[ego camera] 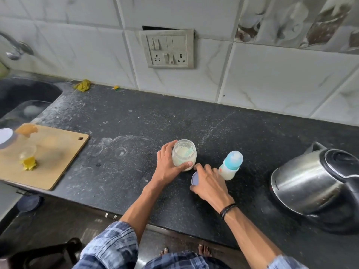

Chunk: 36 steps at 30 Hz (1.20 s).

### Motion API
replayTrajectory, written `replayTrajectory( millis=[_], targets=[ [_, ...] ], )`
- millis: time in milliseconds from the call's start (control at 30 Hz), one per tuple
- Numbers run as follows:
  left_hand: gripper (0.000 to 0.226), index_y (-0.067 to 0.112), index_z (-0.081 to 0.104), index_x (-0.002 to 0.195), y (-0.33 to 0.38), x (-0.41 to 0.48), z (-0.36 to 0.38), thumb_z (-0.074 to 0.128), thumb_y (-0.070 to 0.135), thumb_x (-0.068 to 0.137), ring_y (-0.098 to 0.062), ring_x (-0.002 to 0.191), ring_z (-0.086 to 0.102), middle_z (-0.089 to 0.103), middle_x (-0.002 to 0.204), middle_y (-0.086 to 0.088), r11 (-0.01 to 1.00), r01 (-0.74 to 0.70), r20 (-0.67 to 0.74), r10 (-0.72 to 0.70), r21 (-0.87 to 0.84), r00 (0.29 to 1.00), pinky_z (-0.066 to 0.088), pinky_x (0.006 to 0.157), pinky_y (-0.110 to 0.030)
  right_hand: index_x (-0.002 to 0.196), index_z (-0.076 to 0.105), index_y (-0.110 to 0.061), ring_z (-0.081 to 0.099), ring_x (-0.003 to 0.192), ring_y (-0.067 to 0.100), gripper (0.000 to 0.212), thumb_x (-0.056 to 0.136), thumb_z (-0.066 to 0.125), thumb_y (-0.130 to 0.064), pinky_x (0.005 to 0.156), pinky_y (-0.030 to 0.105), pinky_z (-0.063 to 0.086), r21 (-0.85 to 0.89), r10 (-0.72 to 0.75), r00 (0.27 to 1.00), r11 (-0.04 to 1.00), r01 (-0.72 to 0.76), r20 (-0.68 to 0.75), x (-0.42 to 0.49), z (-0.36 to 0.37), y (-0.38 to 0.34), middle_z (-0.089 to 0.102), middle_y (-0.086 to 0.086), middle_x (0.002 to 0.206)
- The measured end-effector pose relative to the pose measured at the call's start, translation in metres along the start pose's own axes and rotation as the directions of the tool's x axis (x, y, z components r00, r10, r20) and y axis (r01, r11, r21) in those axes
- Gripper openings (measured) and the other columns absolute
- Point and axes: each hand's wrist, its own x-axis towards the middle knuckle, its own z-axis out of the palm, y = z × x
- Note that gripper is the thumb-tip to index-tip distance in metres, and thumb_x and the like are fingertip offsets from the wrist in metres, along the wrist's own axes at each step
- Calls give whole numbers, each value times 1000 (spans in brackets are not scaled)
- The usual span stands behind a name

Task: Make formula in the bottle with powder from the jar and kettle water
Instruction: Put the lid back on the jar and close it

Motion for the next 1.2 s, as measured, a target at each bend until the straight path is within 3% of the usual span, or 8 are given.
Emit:
replayTrajectory(
  millis=[167,300,500,600,700,933,1067,1200],
  targets=[
    [107,18,45,147,-1,4,-1,63,77,60,-5,129,29,39,137,10,999,-38,28,37,30,999,22,115,-34,134,52,-37,60,111,24,62,83,72,-65,80,35,41,164,9,1000,986,-11,13,-10,-49,2,57,-2,125],
    [107,16,46,146,-2,5,1,64,74,59,-9,131,33,42,139,11,998,-64,38,62,28,997,25,113,-34,133,57,-45,57,109,20,59,80,74,-65,88,37,49,375,9,998,927,14,-58,2,-93,-2,51,-6,119],
    [89,46,36,138,-4,7,2,70,70,60,25,116,23,32,128,38,999,-25,42,24,33,999,26,106,-32,123,64,-31,55,109,14,49,83,83,-52,84,25,42,581,25,977,807,104,-211,32,-107,-7,45,-2,122],
    [88,50,34,138,-4,8,1,70,69,60,7,119,29,37,129,34,999,24,65,-27,45,998,26,104,-32,116,62,-23,52,101,4,50,81,87,-48,80,13,43,666,93,928,722,187,-362,42,-98,-12,43,-1,120],
    [95,47,32,145,-5,8,3,69,69,60,-10,122,31,40,134,23,995,87,79,-90,50,993,25,101,-32,107,60,-22,51,101,-2,45,80,90,-42,83,15,49,673,110,884,693,260,-454,50,-85,-16,41,-4,116],
    [103,38,32,151,-7,8,6,76,68,63,-11,124,32,45,140,20,989,131,76,-135,63,988,28,103,-33,92,59,-17,50,104,5,37,78,92,-27,91,15,43,600,49,846,727,334,-530,57,-45,-20,43,-3,116],
    [111,33,36,153,-5,8,6,69,74,55,-15,127,35,45,141,19,989,138,83,-143,57,986,31,106,-34,90,56,-25,48,108,-9,40,76,93,-28,92,7,39,562,-17,855,747,355,-518,54,-29,-19,41,-6,119],
    [108,34,38,152,-4,8,6,62,71,53,-17,130,34,40,140,22,992,124,91,-125,25,988,27,105,-30,93,60,-24,51,120,6,39,75,94,-26,98,11,40,544,-60,871,759,357,-488,52,-22,-18,42,-9,128]
  ],
)
